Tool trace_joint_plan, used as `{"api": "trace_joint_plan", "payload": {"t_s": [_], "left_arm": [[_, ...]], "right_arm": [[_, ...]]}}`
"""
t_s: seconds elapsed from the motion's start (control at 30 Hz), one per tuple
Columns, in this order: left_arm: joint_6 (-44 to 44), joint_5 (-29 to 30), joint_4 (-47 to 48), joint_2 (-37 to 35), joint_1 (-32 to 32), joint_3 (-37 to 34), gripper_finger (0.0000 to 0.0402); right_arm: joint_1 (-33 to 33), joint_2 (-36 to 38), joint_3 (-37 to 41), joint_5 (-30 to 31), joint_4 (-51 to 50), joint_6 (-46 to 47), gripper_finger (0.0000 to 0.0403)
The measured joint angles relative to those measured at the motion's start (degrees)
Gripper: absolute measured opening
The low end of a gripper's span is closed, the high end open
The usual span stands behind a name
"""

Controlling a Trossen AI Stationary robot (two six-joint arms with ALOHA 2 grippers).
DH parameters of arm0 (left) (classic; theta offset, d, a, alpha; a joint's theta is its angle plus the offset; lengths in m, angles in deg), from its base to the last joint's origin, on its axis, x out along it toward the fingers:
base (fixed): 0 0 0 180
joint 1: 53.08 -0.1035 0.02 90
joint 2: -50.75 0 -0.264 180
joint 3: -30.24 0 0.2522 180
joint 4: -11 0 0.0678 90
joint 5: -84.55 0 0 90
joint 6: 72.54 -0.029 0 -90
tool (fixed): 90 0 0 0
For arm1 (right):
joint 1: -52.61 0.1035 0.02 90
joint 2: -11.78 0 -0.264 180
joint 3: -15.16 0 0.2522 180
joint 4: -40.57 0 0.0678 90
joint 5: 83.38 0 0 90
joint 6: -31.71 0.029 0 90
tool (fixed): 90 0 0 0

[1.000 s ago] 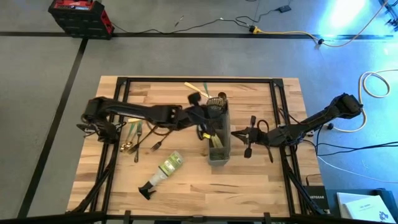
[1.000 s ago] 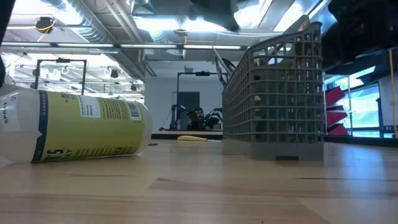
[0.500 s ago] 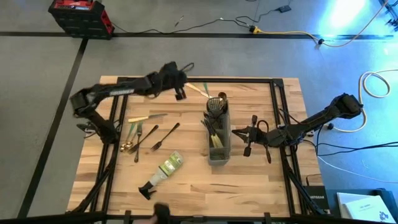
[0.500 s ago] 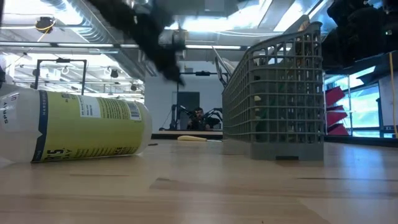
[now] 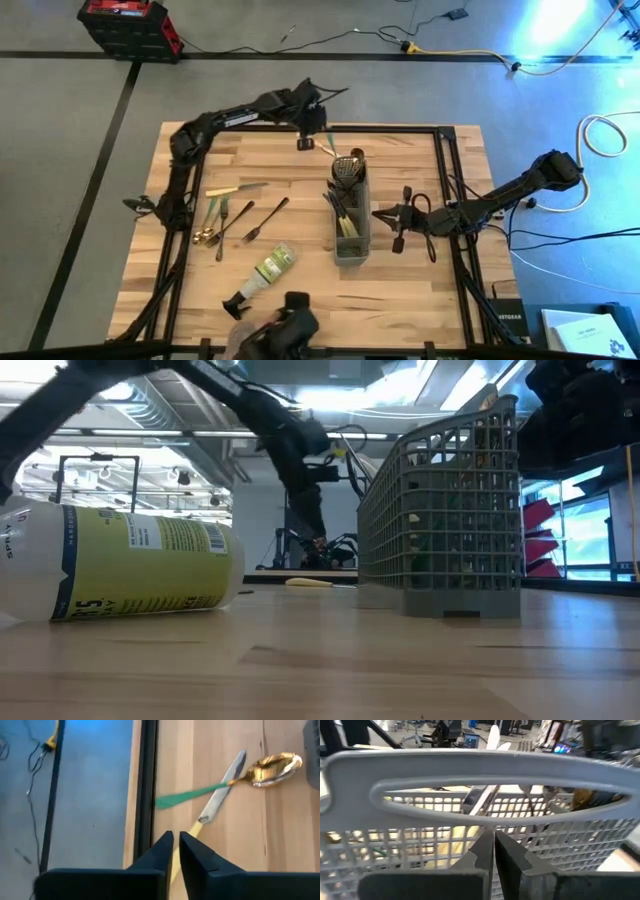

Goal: Sort silverware
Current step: Put the table knife into the silverware basket

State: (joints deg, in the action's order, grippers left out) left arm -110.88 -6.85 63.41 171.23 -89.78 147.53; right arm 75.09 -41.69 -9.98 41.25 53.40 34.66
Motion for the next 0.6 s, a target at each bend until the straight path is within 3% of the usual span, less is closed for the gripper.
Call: {"api": "trace_joint_plan", "payload": {"t_s": [0.13, 0.37, 0.47, 0.6], "left_arm": [[-1.68, -1.67, 3.14, 3.68, -0.31, 3.05, 0.0071], [-5.25, 0.98, 3.77, 6.19, -0.40, 2.64, 0.0150], [-4.44, 3.02, 2.80, 7.56, -0.93, 2.62, 0.0160], [-2.78, 1.07, 3.00, 8.72, -1.88, 2.64, 0.0162]], "right_arm": [[0.00, 0.00, 0.02, -1.82, -1.66, 1.37, 0.0000], [0.00, -0.01, 0.02, -1.81, -2.01, 1.26, 0.0000], [0.00, 0.00, 0.02, -1.72, -1.95, 1.16, 0.0000], [0.00, 0.00, 0.02, -1.71, -1.97, 1.08, 0.0000]]}}
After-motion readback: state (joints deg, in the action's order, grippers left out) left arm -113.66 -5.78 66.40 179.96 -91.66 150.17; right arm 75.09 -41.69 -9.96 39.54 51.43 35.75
